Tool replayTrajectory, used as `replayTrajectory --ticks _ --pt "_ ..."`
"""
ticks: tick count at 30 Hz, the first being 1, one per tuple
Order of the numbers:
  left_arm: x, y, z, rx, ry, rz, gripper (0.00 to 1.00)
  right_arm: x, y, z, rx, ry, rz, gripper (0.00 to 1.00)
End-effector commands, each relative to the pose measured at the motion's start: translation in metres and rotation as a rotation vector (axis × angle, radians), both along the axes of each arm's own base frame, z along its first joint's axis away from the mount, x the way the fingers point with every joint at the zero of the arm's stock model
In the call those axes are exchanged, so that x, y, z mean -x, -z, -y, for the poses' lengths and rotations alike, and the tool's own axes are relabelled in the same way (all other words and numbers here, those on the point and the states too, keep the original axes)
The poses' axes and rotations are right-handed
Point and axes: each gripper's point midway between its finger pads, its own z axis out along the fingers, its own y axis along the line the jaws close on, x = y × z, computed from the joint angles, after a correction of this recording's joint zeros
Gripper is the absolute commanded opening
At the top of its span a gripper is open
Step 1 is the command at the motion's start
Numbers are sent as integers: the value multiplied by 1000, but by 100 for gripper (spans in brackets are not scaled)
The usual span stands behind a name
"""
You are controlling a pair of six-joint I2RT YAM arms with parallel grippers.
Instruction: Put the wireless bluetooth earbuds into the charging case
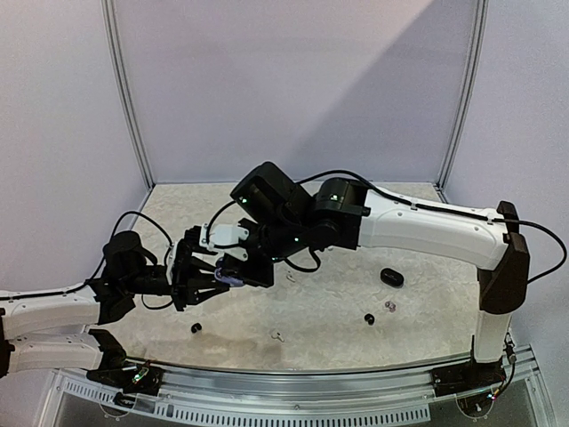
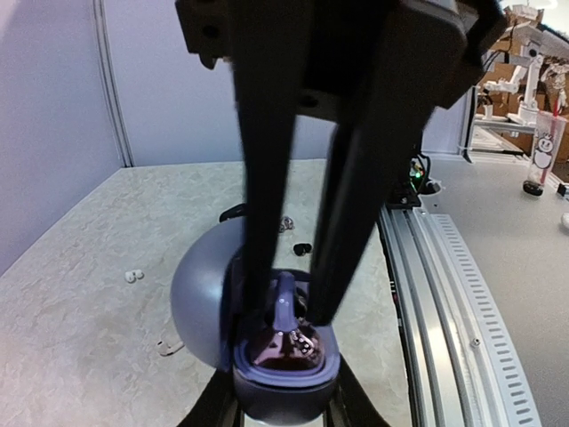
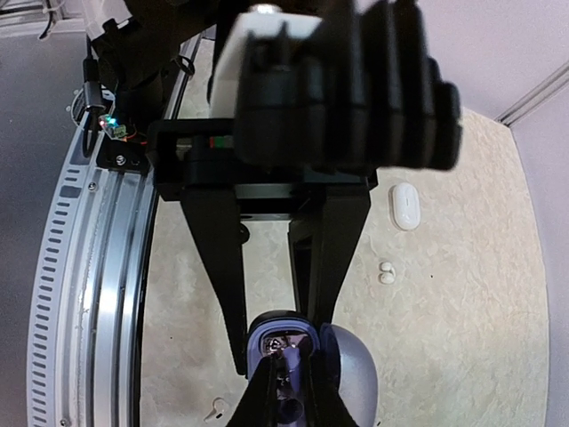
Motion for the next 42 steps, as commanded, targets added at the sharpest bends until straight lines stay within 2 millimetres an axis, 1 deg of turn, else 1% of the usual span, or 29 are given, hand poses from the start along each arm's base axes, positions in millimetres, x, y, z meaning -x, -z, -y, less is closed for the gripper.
replayTrajectory --ticks 1,3,6,8,10,11,12,14,15,18,22,29,32,38,42 --pt "4 -9 3 23 18 42 0 -11 11 0 16 41 -8 26" --pt "3 -9 3 22 16 38 0 -11 5 1 5 47 -5 32" --pt "2 -8 3 20 13 32 0 -9 -9 3 -28 38 -7 36" --pt "1 -8 3 21 8 26 0 -6 -23 4 -60 33 -6 38" --pt "0 -7 3 20 0 11 0 -2 -38 5 -102 23 -11 43" --pt "0 -6 3 21 -4 0 0 0 -50 7 -133 16 -12 44" --pt "-1 -6 3 22 -8 -11 0 2 -57 7 -158 11 -14 45" --pt "-1 -7 3 26 -12 -22 0 5 -74 13 -212 2 -6 45" --pt "-1 -7 3 26 -13 -22 0 4 -76 15 -225 4 -4 43" --pt "-2 -7 2 26 -15 -19 0 0 -84 22 -252 17 -6 32" --pt "-2 -7 2 25 -19 -19 0 4 -77 19 -243 -5 -27 25" --pt "-3 -7 3 23 -18 -23 0 -1 -56 5 -212 -13 -32 20" --pt "-2 -6 2 22 -19 -23 0 -1 -46 -1 -192 -26 -39 19" --pt "-2 -5 2 20 -20 -21 0 -1 -27 -4 -152 -32 -57 16" --pt "-2 -3 2 17 -21 -23 0 -3 -18 -6 -136 -25 -71 12"
